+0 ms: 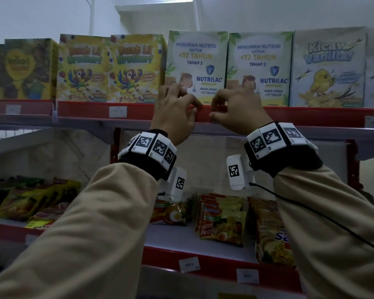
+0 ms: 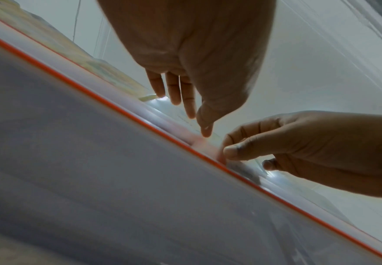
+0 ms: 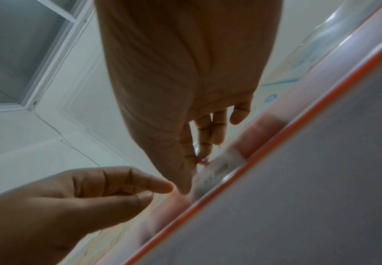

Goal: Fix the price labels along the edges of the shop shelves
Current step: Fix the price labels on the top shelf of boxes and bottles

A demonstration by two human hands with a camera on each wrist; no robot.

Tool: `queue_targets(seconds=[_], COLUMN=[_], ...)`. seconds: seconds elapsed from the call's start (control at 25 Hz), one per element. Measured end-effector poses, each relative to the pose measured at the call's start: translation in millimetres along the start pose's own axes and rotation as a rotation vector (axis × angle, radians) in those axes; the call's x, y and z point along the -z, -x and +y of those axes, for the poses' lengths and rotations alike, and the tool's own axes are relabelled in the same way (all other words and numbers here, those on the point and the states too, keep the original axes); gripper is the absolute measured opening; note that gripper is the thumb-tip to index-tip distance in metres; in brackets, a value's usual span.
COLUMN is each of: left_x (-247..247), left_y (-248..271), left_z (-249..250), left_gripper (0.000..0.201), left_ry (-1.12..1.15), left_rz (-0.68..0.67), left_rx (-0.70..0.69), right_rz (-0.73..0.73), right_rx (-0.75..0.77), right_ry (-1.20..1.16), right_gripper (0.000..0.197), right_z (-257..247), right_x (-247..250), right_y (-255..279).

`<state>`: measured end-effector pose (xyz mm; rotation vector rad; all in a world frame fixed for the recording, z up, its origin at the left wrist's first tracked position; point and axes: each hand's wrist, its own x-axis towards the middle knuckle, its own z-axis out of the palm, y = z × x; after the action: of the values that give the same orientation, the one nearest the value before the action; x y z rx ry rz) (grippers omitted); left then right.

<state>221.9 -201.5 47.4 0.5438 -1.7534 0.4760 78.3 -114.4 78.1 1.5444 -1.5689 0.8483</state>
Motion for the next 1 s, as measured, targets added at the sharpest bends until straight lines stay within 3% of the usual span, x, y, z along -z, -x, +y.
queue_targets(seconds=[0.2, 0.4, 0.72, 1.0], left_x=[26, 53, 73, 74], left_y=[20, 24, 27, 25], left_z=[-50, -108, -186, -200], left_gripper=[0.038, 0.039, 0.034, 0.032], left_ry=[-0.118, -0.189, -0.022, 0.038], left_rz=[-0.101, -0.141, -0.107, -0.081], left_rx=[0.033, 0.03, -0.011, -0.095], right_rz=[0.02, 0.018, 0.038, 0.012], right_rx=[0.002, 0.002, -0.097, -0.135], right_ry=[-0.021, 0.017, 0.034, 0.126], right_gripper=[0.03, 0.041, 0.048, 0.053], right_z=[-42, -101, -151, -166], right_x=[-20, -52, -82, -83], right_y=[-10, -32, -46, -49])
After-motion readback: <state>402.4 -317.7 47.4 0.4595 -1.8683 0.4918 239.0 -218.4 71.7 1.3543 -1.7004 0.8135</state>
